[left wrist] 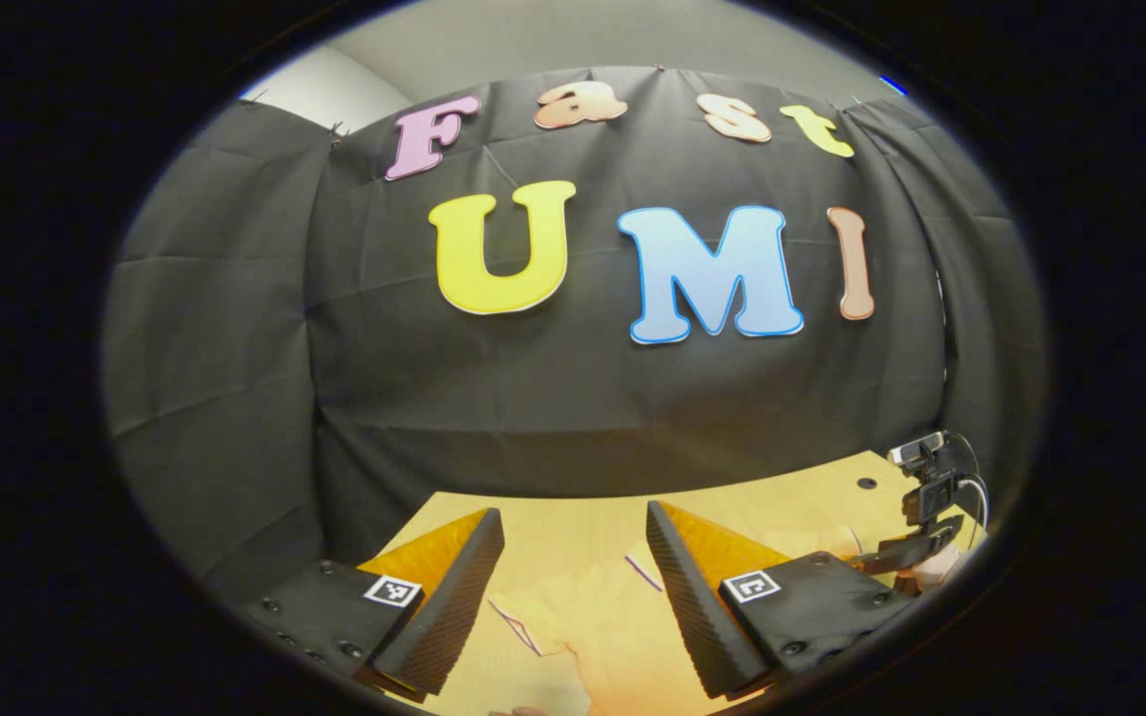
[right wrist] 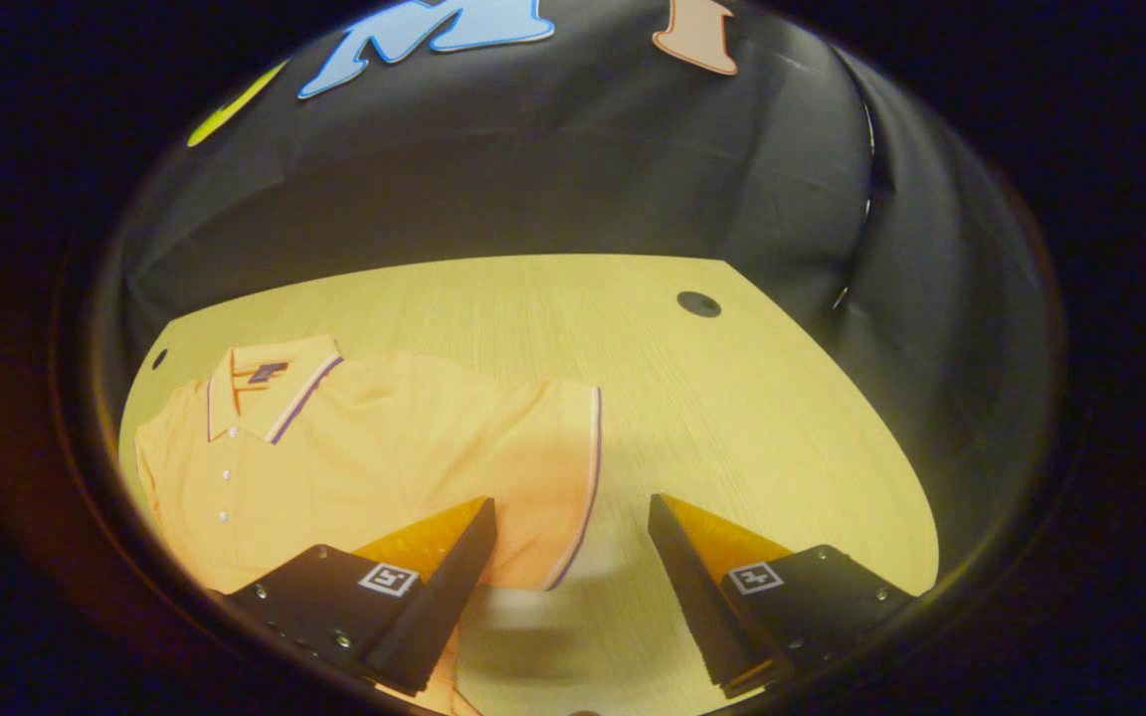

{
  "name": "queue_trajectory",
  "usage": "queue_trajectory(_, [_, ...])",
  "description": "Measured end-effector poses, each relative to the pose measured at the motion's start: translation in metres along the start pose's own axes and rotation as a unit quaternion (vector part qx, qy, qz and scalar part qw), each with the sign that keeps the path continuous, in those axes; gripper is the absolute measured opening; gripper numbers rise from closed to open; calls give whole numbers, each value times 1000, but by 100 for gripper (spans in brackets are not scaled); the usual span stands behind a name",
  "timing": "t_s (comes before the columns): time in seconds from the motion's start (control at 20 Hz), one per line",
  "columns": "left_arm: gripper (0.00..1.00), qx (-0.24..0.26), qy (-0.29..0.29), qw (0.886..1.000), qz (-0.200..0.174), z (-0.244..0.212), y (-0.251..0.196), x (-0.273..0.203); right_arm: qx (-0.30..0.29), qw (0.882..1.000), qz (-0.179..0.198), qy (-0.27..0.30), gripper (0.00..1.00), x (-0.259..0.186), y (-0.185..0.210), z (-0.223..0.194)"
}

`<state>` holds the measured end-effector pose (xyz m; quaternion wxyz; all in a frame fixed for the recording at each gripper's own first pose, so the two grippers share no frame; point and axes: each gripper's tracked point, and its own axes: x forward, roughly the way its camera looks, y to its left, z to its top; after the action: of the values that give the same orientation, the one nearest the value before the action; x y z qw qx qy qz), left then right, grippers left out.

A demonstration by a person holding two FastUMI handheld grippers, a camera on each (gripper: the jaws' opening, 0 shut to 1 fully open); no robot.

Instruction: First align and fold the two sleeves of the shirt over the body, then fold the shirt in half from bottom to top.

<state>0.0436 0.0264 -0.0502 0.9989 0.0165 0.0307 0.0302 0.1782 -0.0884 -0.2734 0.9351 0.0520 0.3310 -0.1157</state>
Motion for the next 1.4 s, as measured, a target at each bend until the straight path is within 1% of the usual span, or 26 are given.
queue_trajectory(0.1, [94, -1, 3, 1000, 4, -2, 4, 2, 0, 1000, 4, 15, 97, 1, 1, -10])
queue_trajectory(0.15, [94, -1, 3, 1000, 6, -4, 6, 1, 7, 1000, 2, 2, 97, 5, 3, -4])
queue_trajectory(0.2, [94, -1, 3, 1000, 8, -5, 7, 0, 9, 1000, 7, 10, 97, 4, 1, -9])
queue_trajectory(0.25, [94, -2, 4, 1000, 8, -5, 7, 0, 19, 1000, 11, 5, 97, 4, 2, -7])
queue_trajectory(0.3, [94, -2, 3, 1000, 7, -4, 7, 0, 33, 999, 20, 11, 97, 5, 4, -11])
queue_trajectory(0.35, [94, -2, 3, 1000, 7, -4, 7, 0, 49, 998, 27, 14, 96, 3, 6, -9])
queue_trajectory(0.4, [94, -2, 3, 1000, 8, -5, 9, -2, 48, 998, 25, 9, 94, 9, 6, -9])
queue_trajectory(0.45, [94, -2, 4, 1000, 8, -6, 9, -2, 43, 999, 32, 10, 92, 9, 9, -10])
queue_trajectory(0.5, [94, -3, 4, 1000, 7, -7, 9, -3, 35, 998, 44, 6, 83, 7, 9, -9])
queue_trajectory(0.55, [94, -3, 5, 1000, 7, -7, 10, -3, 30, 998, 54, 6, 78, 5, 13, -8])
queue_trajectory(0.6, [94, -3, 5, 1000, 8, -7, 10, -5, 29, 998, 58, 7, 54, 6, 13, -9])
queue_trajectory(0.65, [94, -2, 5, 1000, 9, -8, 11, -4, 35, 997, 65, 13, 52, 5, 15, -9])
queue_trajectory(0.7, [94, -3, 5, 1000, 9, -8, 11, -4, 51, 995, 79, 21, 52, 6, 21, -10])
queue_trajectory(0.8, [94, -2, 4, 1000, 11, -8, 13, -7, 81, 992, 87, 34, 13, 3, 23, -11])
queue_trajectory(0.9, [94, -3, 4, 1000, 14, -8, 15, -11, 102, 990, 92, 43, 13, 2, 24, -12])
queue_trajectory(0.95, [94, -3, 5, 1000, 14, -9, 15, -11, 107, 989, 91, 43, 0, 4, 23, -9])
queue_trajectory(1.1, [94, -5, 9, 1000, 17, -14, 19, -15, 108, 989, 92, 47, 0, 1, 23, -9])
queue_trajectory(1.25, [94, -2, 12, 1000, 20, -18, 20, -19, 130, 985, 99, 57, 0, 0, 27, -6])
queue_trajectory(1.4, [94, -5, 12, 1000, 21, -19, 23, -24, 133, 985, 103, 48, 0, -6, 32, 1])
